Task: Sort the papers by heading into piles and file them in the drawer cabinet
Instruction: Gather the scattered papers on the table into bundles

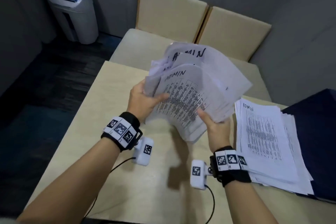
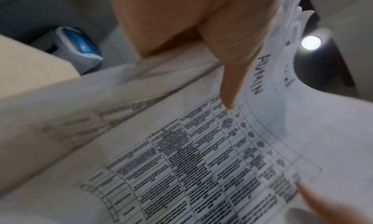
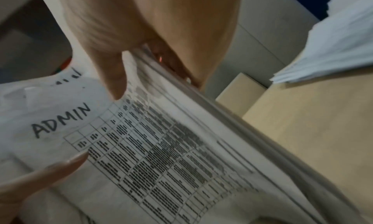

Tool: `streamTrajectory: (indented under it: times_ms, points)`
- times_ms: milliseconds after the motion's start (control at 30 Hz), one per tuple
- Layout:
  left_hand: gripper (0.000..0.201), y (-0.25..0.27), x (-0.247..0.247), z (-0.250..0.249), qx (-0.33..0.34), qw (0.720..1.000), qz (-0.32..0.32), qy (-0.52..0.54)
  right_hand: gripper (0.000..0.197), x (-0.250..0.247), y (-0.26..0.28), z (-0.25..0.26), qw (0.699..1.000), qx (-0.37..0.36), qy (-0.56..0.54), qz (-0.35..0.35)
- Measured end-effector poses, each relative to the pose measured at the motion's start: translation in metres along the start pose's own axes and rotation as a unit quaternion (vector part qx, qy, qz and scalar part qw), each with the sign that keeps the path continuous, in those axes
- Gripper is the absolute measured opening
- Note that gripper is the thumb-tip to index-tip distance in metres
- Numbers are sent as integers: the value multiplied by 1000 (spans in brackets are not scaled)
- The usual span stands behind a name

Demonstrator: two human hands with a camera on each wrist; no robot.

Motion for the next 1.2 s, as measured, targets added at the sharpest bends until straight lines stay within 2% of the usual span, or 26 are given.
streamTrajectory:
  times_ms: [100,133,200,233,267,333,400,467,533,600,667,733,767,833,933,1000,1033,1100,1200]
  points:
    - [49,-6,-12,5,-29,998,-47,10,38,-14,-7,-9,995,29,-33,-90]
    - [45,-9,-20,8,-35,997,-70,7,46,-19,-8,-9,993,33,-37,-109]
    - [33,-13,-36,11,-25,993,-112,-18,88,-32,-10,-11,988,39,-66,-137]
    - [28,-16,-41,12,-17,992,-118,-30,96,-35,-9,-11,986,45,-88,-137]
    - [24,-19,-41,16,-16,993,-113,-39,93,-35,-10,-13,986,58,-94,-127]
    - [20,-27,-24,20,-5,996,-50,-69,83,-29,-10,-19,990,90,-61,-91]
    - [35,-31,6,27,1,994,31,-106,76,-23,-14,-25,992,105,-39,-58]
    - [48,-29,23,32,-17,992,58,-106,53,-18,-16,-23,994,92,-40,-31]
    - [55,-28,15,34,-35,997,36,-61,41,-27,-17,-22,996,80,-32,-16]
    - [67,-25,0,33,-39,999,21,-14,58,-40,-14,-23,996,78,-40,-3]
    - [67,-19,-1,27,-36,998,42,-7,71,-48,-10,-29,996,87,-29,-7]
    - [60,-14,18,17,-40,995,87,-15,71,-45,-6,-36,994,101,-33,-24]
    - [54,-11,25,9,-37,995,86,-14,75,-38,-5,-34,994,100,-32,-22]
    - [38,-11,25,-12,-14,999,44,3,77,-29,-6,-14,996,71,-38,-24]
    - [29,-20,2,-46,52,997,-2,51,56,-29,-13,23,998,-4,-55,2]
    - [37,-25,-3,-61,97,994,10,45,43,-31,-16,36,997,-58,-47,36]
    - [48,-27,0,-64,104,994,17,27,42,-31,-18,34,995,-69,-51,47]
    - [63,-31,12,-63,100,994,31,-19,46,-31,-23,25,994,-69,-73,39]
    - [76,-39,16,-59,98,992,13,-78,48,-28,-29,12,991,-57,-113,40]
Point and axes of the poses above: each hand's wrist, its own y-axis away from the middle knuckle, its own x-axis out of the palm, z = x × y, the point moved 8 cm from there along -y, towards the middle knuckle, and after that the axes turned 14 degrees about -y, right-handed, at the moved point
